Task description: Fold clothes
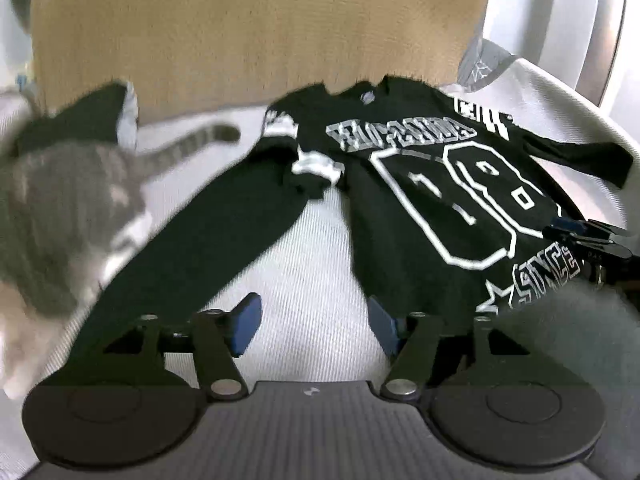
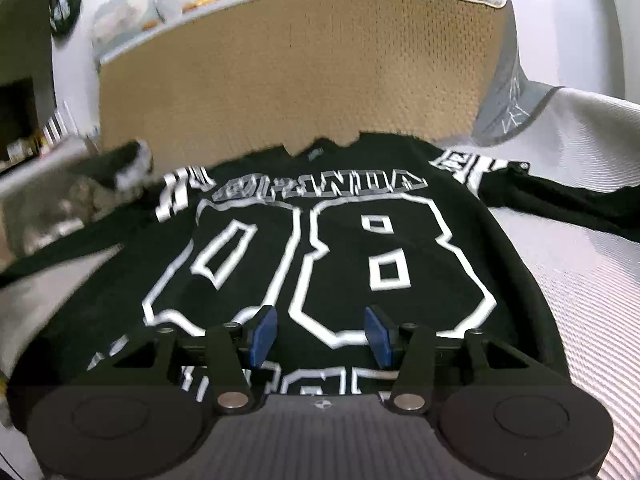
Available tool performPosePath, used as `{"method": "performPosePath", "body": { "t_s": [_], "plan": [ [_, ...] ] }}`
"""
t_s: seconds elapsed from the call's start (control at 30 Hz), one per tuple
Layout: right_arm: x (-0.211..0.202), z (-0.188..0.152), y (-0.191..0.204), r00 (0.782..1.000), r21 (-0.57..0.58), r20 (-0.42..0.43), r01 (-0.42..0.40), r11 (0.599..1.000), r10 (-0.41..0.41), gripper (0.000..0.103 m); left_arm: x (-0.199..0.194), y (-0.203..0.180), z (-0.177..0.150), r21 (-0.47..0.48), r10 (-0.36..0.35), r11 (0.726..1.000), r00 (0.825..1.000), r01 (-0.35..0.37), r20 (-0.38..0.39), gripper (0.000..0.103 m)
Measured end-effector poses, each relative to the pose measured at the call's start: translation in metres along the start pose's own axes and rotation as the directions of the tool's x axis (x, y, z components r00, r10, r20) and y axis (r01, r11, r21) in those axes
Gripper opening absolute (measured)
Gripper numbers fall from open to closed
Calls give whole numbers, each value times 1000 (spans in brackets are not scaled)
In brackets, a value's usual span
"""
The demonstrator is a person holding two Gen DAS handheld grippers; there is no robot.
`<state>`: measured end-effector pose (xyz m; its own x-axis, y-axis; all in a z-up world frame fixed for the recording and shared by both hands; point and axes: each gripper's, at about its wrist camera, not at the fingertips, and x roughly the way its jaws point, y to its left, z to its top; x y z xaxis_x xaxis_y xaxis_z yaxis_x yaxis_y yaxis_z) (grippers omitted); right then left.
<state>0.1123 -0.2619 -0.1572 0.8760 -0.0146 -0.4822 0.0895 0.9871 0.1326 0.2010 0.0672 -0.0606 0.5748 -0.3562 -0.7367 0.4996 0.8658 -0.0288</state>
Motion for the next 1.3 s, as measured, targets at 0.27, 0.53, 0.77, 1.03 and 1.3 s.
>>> {"method": "performPosePath", "body": {
  "t_s": [0.27,0.53,0.77,1.03,1.3],
  "plan": [
    [-2,6,5,999,-24,21,-33,999,34,53,21,-41,42,100,41,994,998,-37,-41,78],
    [6,2,9,1000,-34,3,-25,999,25,53,67,-77,34,285,105,956,989,-72,-102,78],
    [11,-5,5,999,-58,-27,24,998,-26,53,115,-93,35,362,84,932,985,-24,-149,78],
    [18,-22,10,997,-158,-45,50,986,-58,54,141,-92,27,374,93,927,989,-44,-114,75],
    [24,-22,18,989,-225,-72,111,968,-130,54,149,-87,14,397,123,915,986,-69,-114,69]
  ]
}}
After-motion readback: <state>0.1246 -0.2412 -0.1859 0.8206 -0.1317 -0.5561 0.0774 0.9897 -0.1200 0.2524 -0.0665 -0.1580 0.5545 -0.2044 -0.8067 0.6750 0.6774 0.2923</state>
